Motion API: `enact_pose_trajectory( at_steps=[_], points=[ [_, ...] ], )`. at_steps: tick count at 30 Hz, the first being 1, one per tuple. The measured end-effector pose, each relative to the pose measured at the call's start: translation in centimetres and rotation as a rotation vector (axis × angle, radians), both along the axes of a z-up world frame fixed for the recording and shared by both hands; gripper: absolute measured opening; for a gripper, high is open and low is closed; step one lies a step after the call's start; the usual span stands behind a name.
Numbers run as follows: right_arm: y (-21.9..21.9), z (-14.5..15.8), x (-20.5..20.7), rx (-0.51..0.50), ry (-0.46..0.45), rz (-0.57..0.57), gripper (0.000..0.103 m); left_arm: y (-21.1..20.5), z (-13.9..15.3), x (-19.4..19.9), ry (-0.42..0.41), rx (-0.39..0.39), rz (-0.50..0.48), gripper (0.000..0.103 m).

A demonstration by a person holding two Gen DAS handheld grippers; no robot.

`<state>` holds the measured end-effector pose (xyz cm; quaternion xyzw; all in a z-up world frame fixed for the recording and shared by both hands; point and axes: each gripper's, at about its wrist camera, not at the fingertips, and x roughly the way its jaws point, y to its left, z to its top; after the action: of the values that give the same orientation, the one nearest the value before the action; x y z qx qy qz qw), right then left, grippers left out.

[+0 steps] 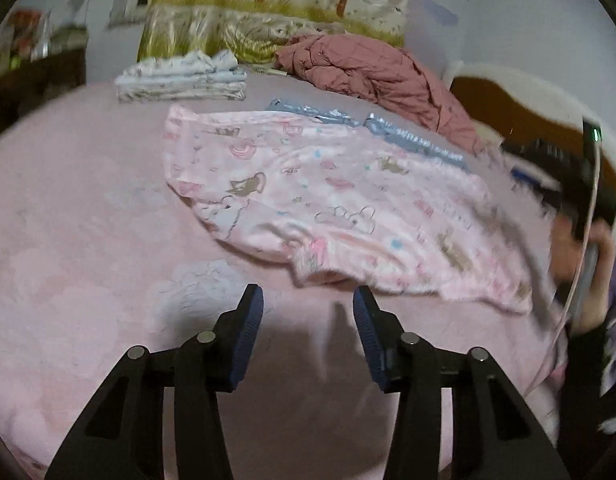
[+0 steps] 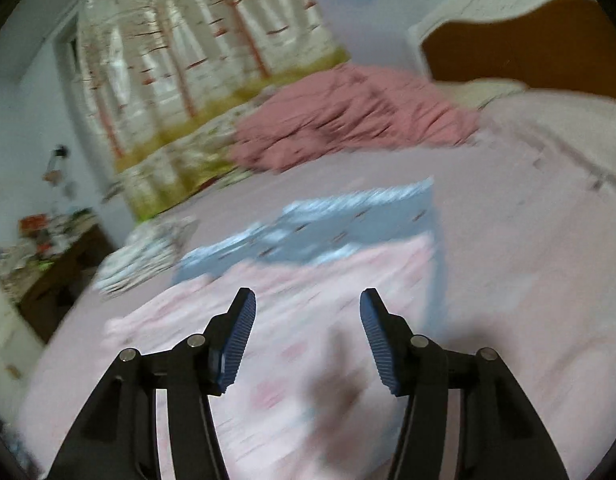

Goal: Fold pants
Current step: 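Open both tools and release the pink pants onto the bed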

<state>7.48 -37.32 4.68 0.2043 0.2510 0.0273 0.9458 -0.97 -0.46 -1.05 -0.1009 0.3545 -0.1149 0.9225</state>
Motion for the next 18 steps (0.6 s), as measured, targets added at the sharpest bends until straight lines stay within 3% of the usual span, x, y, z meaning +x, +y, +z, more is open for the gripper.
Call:
enact_pose_trajectory(
  at_steps=[3, 6, 8, 11, 15, 18],
  points=[
    [3.7, -0.6, -1.6, 0.001, -0.003, 0.068, 0.056, -0.2, 0.2, 0.2, -0.004, -0.081, -0.014, 0.042],
    [7.0, -1.2, -2.7, -0.038, -0.008, 0.126, 0.056, -0.4, 0.3, 1.2, 0.000, -0.046, 0.013, 0.041],
    [8.6, -1.7, -3.4, -0.047, 0.006, 0.159, 0.056, -0.3, -0.5, 1.8, 0.039, -0.025, 0.029, 0.031],
    [9.6, -2.5, -3.8, -0.015, 0.015, 0.207, 0.056, 0.7, -1.4, 1.4, 0.067, -0.082, 0.010, 0.030],
    [10.4, -3.1, -4.5, -0.079, 0.012, 0.200, 0.056, 1.5, -1.6, 1.6, 0.050, -0.156, 0.009, 0.030],
    [10.3, -3.5, -4.4, -0.067, 0.026, 0.217, 0.056, 2.1, -2.3, 2.8, 0.090, -0.218, 0.033, 0.030]
  ],
)
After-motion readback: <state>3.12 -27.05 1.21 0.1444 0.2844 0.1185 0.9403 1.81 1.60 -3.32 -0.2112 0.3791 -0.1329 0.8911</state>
